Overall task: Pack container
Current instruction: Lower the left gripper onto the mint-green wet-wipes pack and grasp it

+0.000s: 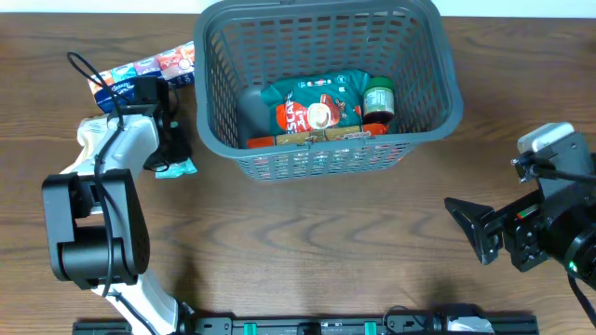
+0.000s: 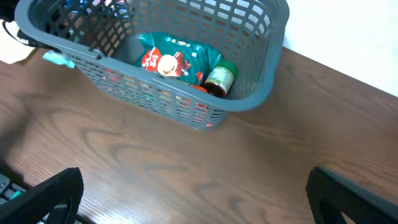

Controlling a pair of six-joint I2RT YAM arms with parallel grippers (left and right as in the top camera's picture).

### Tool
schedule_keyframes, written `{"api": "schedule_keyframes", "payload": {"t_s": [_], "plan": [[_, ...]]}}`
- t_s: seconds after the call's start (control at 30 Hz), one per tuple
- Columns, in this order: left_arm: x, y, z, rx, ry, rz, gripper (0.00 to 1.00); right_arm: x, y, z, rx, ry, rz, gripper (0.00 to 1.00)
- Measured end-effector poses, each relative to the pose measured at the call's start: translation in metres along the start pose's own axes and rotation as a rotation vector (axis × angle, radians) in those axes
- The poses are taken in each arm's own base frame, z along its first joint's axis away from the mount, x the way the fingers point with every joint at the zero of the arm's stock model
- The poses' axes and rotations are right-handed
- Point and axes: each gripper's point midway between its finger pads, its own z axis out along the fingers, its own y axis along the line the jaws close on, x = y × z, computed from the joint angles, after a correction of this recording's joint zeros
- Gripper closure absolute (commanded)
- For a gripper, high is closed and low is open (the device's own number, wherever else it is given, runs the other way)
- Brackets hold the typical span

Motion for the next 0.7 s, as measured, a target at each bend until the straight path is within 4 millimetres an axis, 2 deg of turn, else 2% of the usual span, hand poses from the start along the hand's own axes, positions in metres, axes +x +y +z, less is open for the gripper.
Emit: {"api": "schedule_keyframes", "payload": {"t_s": [0.07,0.17,0.57,0.7], "plan": [[0.0,0.0,0.0,0.0,0.0,-0.001,0.87,0.0,0.0,0.0,0.0,0.0,0.0,0.01],[0.0,0.0,0.0,0.0,0.0,-0.004,0.94,0.0,0.0,0.0,0.0,0.0,0.0,0.01],[0.005,0.002,-0.001,-0.005,0.02,-0.013,0.94,0.0,0.0,0.0,0.0,0.0,0.0,0.01],[0.0,0.007,-0.012,0.003,-0.005,-0.032,0.95,0.0,0.0,0.0,0.0,0.0,0.0,0.01]]}}
